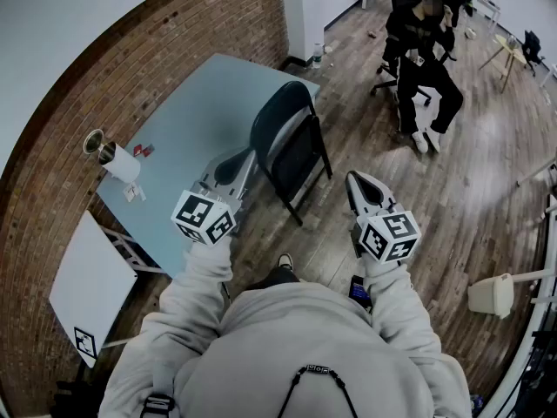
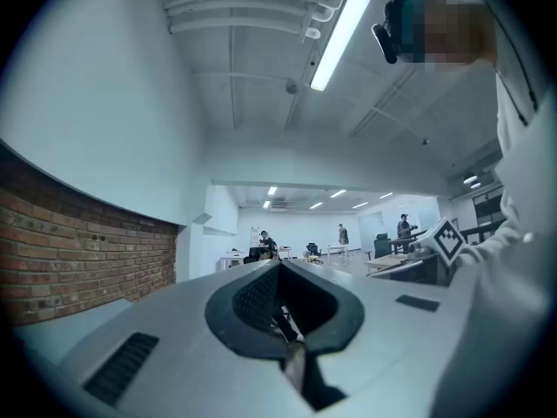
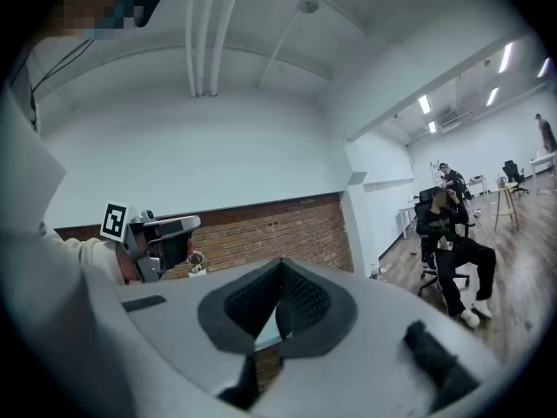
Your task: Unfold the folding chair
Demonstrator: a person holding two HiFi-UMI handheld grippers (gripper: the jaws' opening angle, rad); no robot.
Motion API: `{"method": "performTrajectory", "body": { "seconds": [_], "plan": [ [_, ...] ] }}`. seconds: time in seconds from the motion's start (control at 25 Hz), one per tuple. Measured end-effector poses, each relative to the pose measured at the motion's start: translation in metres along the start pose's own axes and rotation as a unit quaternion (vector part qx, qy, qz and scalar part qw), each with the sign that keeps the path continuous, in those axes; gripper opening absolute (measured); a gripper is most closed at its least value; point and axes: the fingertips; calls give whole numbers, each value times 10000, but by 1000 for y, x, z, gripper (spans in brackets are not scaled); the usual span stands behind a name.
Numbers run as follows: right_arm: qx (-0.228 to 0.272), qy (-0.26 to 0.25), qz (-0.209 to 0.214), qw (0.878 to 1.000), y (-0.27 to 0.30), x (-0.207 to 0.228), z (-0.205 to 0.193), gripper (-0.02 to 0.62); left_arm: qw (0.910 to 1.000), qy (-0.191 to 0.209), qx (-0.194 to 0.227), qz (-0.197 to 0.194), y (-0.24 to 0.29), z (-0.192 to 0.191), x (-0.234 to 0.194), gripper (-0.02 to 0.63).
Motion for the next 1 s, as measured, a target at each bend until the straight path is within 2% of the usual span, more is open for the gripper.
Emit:
{"method": "performTrajectory", "body": {
  "seconds": [0.16, 0.32, 0.48, 0.6, 0.72, 0.88, 1.0],
  "plan": [
    [254, -151, -169, 9994, 35, 8, 11, 0, 9998, 112, 61, -170, 29, -8, -21, 5],
    [187, -329, -244, 9990, 85, 30, 10, 0, 9994, -19, 99, -327, 65, -28, -59, 5],
    [9, -192, -513, 9985, 149, 73, -8, 0, 9988, -186, 19, -456, 115, -63, -116, 5],
    [-65, -83, -703, 9975, 206, 100, -16, 0, 9986, -260, 98, -444, 153, -70, -171, 5],
    [55, -126, -919, 9957, 267, 123, -1, 0, 9986, 10, 188, -485, 197, -68, -221, 5],
    [175, -232, -1143, 9930, 337, 153, 27, 0, 9960, -71, -23, -886, 262, -81, -259, 5],
    [131, -58, -1314, 9912, 365, 175, 31, 0, 9961, -105, -148, -858, 298, -93, -276, 5]
  ]
}}
Point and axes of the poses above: the fingertips, and each gripper's own axes: y forward along the fingers, x to its right, z out of its top, and after that the axes turned 6 degrees about x, right-handed
